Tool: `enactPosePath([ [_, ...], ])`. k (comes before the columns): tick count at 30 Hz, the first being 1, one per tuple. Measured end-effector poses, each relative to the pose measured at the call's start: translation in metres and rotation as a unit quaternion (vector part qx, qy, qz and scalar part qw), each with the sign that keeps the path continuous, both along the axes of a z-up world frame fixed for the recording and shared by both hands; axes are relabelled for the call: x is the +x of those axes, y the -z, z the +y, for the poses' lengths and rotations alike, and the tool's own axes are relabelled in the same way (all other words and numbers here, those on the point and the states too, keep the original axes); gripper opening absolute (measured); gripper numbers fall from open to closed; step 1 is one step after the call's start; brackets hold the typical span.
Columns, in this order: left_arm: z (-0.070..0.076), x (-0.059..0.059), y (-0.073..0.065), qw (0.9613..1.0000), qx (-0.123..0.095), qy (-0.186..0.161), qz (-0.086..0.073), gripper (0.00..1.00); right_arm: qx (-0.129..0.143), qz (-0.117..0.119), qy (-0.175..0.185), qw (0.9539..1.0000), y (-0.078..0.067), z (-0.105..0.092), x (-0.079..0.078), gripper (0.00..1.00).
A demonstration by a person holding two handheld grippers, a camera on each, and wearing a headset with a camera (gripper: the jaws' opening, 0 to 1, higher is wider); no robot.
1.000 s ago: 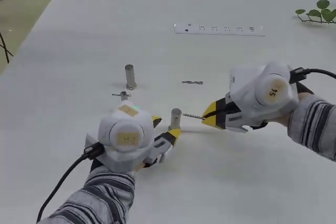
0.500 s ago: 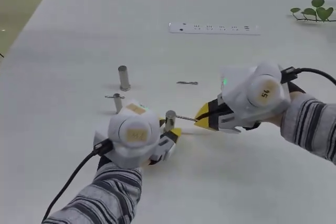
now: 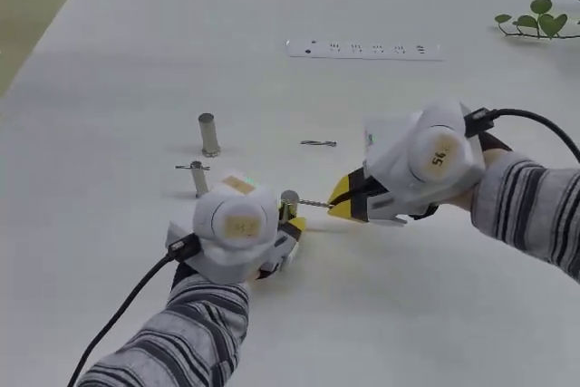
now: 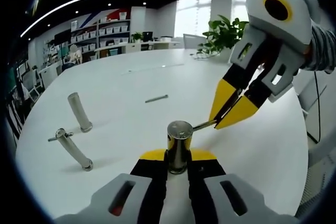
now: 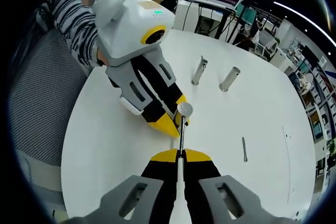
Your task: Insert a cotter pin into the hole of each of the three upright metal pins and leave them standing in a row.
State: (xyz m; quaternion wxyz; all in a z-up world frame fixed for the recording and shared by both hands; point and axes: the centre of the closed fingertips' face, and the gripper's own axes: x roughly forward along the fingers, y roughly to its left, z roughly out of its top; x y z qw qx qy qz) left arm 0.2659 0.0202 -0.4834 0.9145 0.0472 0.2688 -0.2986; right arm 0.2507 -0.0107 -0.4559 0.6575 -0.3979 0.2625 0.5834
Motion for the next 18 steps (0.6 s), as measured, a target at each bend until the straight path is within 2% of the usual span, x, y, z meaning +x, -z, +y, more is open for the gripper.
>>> enactPosePath([
  [5, -0.0003, -0.0013, 0.0008, 0.9999, 0.011, 0.007, -0.009, 0.10, -0.007, -0.015, -0.006, 0.9998, -0.0032, 0.0000, 0.0006, 0.00],
  [15, 0.0001, -0.0003, 0.0019, 0.9997, 0.014, -0.005, -0.019, 0.10, 0.009, -0.009, 0.010, 0.9999, -0.0047, 0.0014, 0.0010, 0.00],
  [18, 0.0007, 0.0000, 0.0023, 0.9997, 0.014, -0.011, -0.017, 0.10, 0.021, -0.011, 0.007, 0.9997, -0.0103, 0.0078, -0.0012, 0.00],
])
